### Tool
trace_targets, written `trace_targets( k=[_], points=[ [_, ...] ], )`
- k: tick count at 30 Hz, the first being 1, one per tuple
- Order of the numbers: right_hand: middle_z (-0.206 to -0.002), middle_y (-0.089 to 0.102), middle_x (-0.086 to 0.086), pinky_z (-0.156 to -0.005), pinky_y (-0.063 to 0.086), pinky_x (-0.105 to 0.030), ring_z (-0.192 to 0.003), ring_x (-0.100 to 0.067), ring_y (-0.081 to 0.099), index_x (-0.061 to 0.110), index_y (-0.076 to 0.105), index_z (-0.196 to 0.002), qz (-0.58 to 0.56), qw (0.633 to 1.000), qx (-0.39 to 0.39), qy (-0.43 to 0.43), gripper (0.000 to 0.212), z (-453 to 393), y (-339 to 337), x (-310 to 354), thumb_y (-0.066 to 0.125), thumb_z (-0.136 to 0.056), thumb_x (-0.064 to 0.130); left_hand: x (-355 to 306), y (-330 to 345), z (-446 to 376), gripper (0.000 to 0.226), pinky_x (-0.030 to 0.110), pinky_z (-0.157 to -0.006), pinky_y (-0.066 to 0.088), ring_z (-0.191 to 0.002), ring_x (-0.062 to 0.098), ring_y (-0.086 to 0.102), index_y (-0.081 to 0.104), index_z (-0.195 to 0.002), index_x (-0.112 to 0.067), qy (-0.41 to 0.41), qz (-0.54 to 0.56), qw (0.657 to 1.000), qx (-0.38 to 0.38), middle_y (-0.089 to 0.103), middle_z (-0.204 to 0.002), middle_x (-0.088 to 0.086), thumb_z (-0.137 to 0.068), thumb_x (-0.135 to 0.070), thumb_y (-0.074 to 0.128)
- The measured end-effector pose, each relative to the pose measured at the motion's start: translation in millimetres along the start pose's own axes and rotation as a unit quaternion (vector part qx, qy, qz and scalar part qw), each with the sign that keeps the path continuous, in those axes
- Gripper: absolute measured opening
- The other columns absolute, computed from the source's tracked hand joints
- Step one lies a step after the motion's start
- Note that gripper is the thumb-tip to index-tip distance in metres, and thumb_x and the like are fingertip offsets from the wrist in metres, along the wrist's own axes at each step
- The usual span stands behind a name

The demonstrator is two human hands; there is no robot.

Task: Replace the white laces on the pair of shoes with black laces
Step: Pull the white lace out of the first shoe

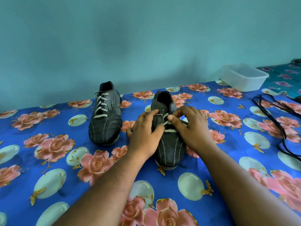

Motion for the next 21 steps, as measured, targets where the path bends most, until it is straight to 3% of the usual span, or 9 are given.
trace_targets(
  k=[3,5,8,11,15,18,19,21],
  points=[
    [-0.094,0.062,0.015,-0.092,0.041,-0.046,-0.1,-0.015,0.048,0.027,0.063,-0.089,-0.015,0.999,-0.008,-0.052,0.019,-0.9,-0.9,6.6,0.063,-0.097,0.044,1.0,-0.2,-0.6,0.061,0.048,-0.113,0.02,-0.13,0.015,0.048,0.042,-0.142,-0.049,-0.001,-0.001,1.0,-0.002,0.042,-0.149,-0.017,-0.082,-0.054,0.042],
    [-0.087,0.062,0.01,-0.084,0.045,-0.044,-0.091,-0.018,0.054,0.021,0.061,-0.088,-0.089,0.992,0.005,-0.086,0.019,-1.8,-3.4,8.6,0.059,-0.099,0.037,-0.2,0.6,0.0,0.062,0.049,-0.113,0.022,-0.131,0.015,0.047,0.042,-0.143,-0.049,0.004,-0.006,1.0,-0.004,0.044,-0.148,-0.015,-0.081,-0.054,0.041],
    [-0.076,0.058,-0.001,-0.068,0.045,-0.041,-0.074,-0.018,0.052,0.012,0.054,-0.088,-0.222,0.974,0.016,-0.048,0.021,-0.8,-7.3,9.4,0.055,-0.103,0.027,-3.1,4.0,0.3,0.063,0.051,-0.116,0.02,-0.137,0.013,0.042,0.041,-0.143,-0.05,0.01,-0.011,1.0,0.004,0.042,-0.151,-0.014,-0.081,-0.055,0.041],
    [-0.068,0.051,0.007,-0.062,0.039,-0.031,-0.066,-0.011,0.044,0.01,0.051,-0.083,-0.227,0.974,0.001,-0.014,0.021,-1.9,-8.3,5.6,0.055,-0.102,0.016,-2.6,5.7,-1.8,0.063,0.052,-0.116,0.018,-0.138,0.014,0.041,0.042,-0.143,-0.051,0.006,-0.009,1.0,0.008,0.04,-0.153,-0.014,-0.08,-0.055,0.041],
    [-0.074,0.051,-0.017,-0.064,0.037,-0.031,-0.071,-0.016,0.046,0.004,0.049,-0.081,-0.271,0.957,-0.091,0.049,0.015,-6.7,-19.6,0.8,0.051,-0.095,0.01,-1.9,4.0,-1.2,0.064,0.049,-0.116,0.017,-0.139,0.014,0.04,0.044,-0.143,-0.048,0.005,-0.008,1.0,0.006,0.04,-0.153,-0.013,-0.08,-0.055,0.041],
    [-0.076,0.053,0.001,-0.064,0.038,-0.028,-0.07,-0.012,0.047,0.011,0.05,-0.083,-0.196,0.973,-0.105,0.07,0.012,-10.3,-25.0,-11.4,0.055,-0.094,0.009,-5.1,3.2,-0.3,0.064,0.051,-0.116,0.018,-0.14,0.014,0.04,0.045,-0.144,-0.047,0.009,-0.01,1.0,0.003,0.04,-0.154,-0.012,-0.08,-0.054,0.041],
    [-0.083,0.055,0.007,-0.069,0.041,-0.03,-0.077,-0.013,0.051,0.016,0.052,-0.089,-0.14,0.983,-0.09,0.08,0.007,-11.1,-22.6,-18.9,0.059,-0.091,0.012,-5.5,3.2,-0.3,0.065,0.052,-0.117,0.019,-0.14,0.014,0.04,0.045,-0.144,-0.047,0.01,-0.009,1.0,0.004,0.04,-0.154,-0.012,-0.08,-0.053,0.041],
    [-0.103,0.059,0.013,-0.088,0.046,-0.042,-0.103,-0.019,0.055,0.028,0.055,-0.109,-0.039,0.994,-0.039,0.093,0.025,-9.7,-15.7,-28.3,0.06,-0.085,0.026,-5.8,2.8,-0.6,0.065,0.052,-0.117,0.019,-0.141,0.014,0.039,0.046,-0.144,-0.046,0.015,-0.009,1.0,0.004,0.039,-0.155,-0.013,-0.08,-0.053,0.041]
  ],
)
Point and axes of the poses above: each hand's wrist, its own z-axis away from the middle knuckle, its own y-axis out of the palm, x = y × z, the point moved 3 cm from there along -z, towards the middle knuckle
